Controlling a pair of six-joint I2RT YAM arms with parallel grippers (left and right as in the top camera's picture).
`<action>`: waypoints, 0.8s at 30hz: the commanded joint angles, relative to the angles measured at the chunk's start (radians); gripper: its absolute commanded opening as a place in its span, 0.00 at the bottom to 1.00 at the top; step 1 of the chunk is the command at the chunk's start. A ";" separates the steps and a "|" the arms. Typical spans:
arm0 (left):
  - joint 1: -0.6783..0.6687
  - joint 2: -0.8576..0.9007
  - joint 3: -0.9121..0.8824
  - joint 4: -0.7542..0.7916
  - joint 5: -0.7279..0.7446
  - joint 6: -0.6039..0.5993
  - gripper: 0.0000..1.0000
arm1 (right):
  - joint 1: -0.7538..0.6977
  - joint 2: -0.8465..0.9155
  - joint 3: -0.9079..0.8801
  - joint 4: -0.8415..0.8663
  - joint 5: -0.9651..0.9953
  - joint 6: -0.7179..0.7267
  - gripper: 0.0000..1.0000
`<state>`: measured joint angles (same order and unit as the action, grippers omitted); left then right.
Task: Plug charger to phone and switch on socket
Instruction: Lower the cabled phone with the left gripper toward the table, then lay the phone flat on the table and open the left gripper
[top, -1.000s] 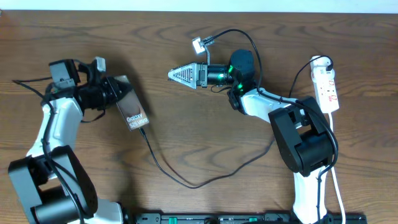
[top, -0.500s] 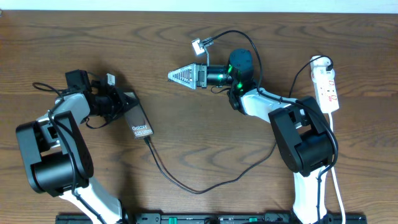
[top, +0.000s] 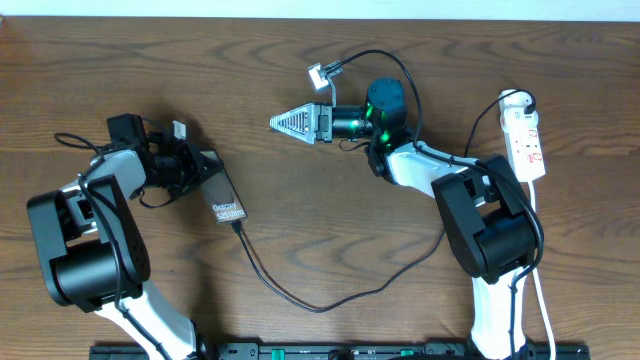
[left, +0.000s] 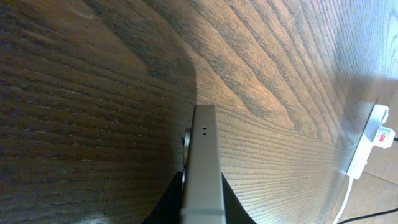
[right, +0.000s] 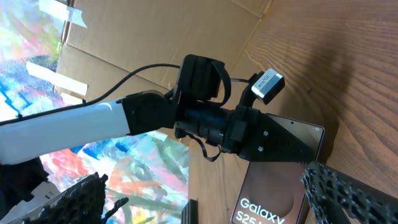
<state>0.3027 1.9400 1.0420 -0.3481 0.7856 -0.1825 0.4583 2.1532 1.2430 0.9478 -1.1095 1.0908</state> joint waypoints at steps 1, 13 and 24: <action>-0.001 0.005 -0.016 -0.002 -0.003 0.014 0.07 | 0.002 0.000 0.013 -0.003 -0.001 -0.016 0.99; -0.001 0.005 -0.072 0.043 -0.016 0.014 0.07 | 0.002 0.000 0.013 -0.010 -0.004 -0.016 0.99; -0.001 0.005 -0.072 0.043 -0.021 0.014 0.17 | 0.002 0.000 0.013 -0.011 -0.008 -0.016 0.99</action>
<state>0.3031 1.9396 0.9920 -0.3023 0.8127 -0.1833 0.4587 2.1532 1.2430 0.9382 -1.1099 1.0908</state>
